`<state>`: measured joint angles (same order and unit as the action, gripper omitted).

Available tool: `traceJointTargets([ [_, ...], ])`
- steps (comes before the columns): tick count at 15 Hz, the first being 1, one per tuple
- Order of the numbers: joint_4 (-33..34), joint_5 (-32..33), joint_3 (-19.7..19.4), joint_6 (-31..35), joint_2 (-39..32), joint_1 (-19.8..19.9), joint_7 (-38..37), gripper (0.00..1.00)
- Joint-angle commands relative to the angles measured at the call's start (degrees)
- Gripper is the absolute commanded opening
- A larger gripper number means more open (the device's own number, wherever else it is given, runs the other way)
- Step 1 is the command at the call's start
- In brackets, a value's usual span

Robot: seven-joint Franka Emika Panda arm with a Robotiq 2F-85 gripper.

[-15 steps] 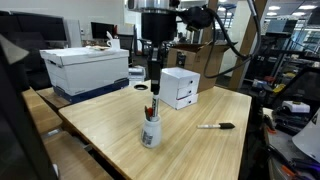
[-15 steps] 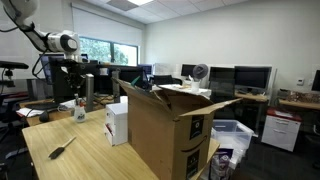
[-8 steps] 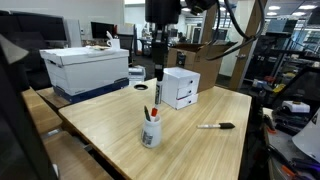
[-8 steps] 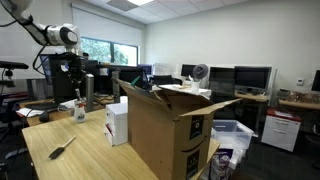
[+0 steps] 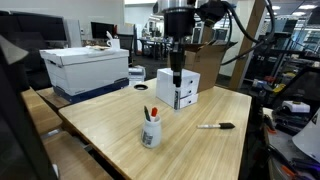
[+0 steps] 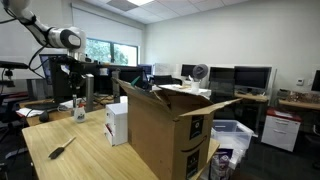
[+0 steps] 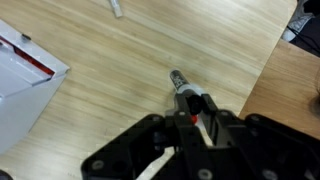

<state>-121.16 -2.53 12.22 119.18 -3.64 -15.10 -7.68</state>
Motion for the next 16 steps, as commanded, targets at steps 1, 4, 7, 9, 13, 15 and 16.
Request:
traceJointTargets([
  [1,-8.3,-4.7,-1.0,4.9,4.3,2.5,4.3,0.08],
  [4,-12.0,-5.2,-1.9,10.5,5.8,3.6,7.2,0.08],
  [7,-14.3,-6.2,-3.0,14.7,5.9,4.7,10.9,0.08],
  [9,-15.0,-7.3,-3.4,15.6,5.5,5.0,13.1,0.08],
  [13,-15.8,-5.9,-3.8,15.1,4.7,5.4,13.7,0.08],
  [15,-16.4,-5.4,-3.9,15.6,4.8,5.3,13.6,0.08],
  [16,-17.1,-5.4,-3.9,16.6,5.1,5.2,14.0,0.08],
])
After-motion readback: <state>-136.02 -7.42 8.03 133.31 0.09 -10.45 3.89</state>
